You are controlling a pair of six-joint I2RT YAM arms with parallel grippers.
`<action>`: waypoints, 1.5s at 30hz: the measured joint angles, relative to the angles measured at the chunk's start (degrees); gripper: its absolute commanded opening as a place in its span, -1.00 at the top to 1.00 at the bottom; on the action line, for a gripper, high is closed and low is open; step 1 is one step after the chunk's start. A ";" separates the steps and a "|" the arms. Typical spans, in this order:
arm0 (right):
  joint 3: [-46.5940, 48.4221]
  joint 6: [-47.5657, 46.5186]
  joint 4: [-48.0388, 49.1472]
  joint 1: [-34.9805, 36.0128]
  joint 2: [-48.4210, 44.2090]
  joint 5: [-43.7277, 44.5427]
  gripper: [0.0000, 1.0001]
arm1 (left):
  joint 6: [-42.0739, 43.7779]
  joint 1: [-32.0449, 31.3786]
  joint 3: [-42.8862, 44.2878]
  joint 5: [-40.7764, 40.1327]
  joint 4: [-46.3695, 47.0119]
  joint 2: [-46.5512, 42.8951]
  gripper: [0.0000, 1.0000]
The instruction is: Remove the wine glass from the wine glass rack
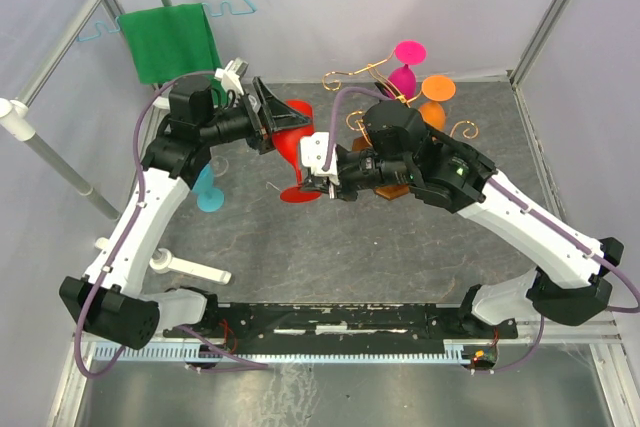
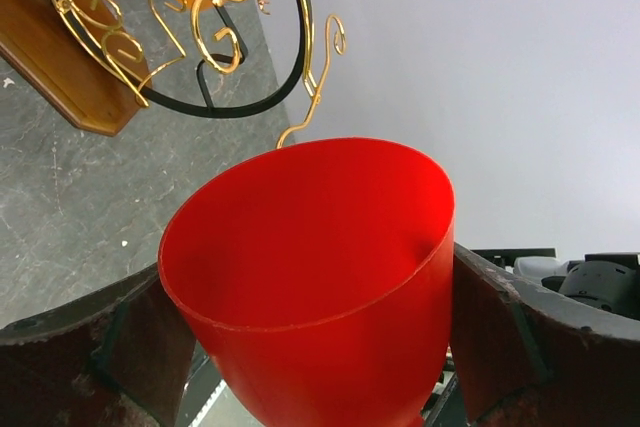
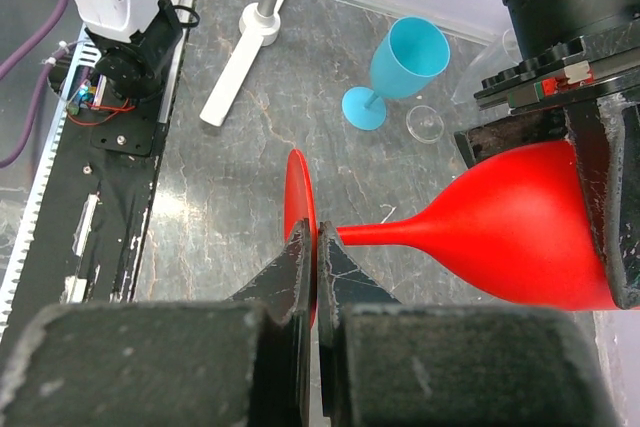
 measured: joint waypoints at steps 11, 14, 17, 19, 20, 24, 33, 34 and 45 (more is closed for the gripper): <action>-0.55 0.70 -0.02 0.33 -0.26 3.28 -0.40 | 3.87 -0.15 1.53 -5.16 -3.39 -0.92 -0.65; -2.58 0.55 0.52 0.35 -1.97 5.70 -0.54 | 8.96 -0.17 1.77 -12.17 -5.46 -2.73 -0.65; -5.95 0.74 1.33 0.37 -5.49 8.81 -0.61 | 15.06 -0.17 1.22 -20.44 -6.32 -6.10 -0.64; -8.66 0.85 2.56 0.37 -8.61 11.08 -0.64 | 19.12 -0.17 -1.25 -26.14 -4.87 -9.94 -0.62; -10.25 0.98 3.50 0.37 -10.47 12.31 -0.64 | 20.79 -0.15 -3.32 -28.61 -3.56 -12.22 -0.60; -14.19 1.18 6.25 0.37 -15.82 16.35 -0.65 | 26.36 -0.17 -14.82 -37.88 3.87 -19.96 -0.58; -19.96 3.15 10.47 0.35 -17.11 21.81 -0.68 | 33.46 -0.48 -38.84 -53.59 21.38 -19.43 -0.49; -20.65 3.43 10.58 0.37 -17.11 22.03 -0.68 | 34.58 -0.66 -38.88 -55.69 23.06 -18.45 -0.49; -23.30 4.59 12.15 0.37 -17.11 23.39 -0.71 | 44.19 -9.92 -41.88 -79.01 47.89 -6.21 -0.55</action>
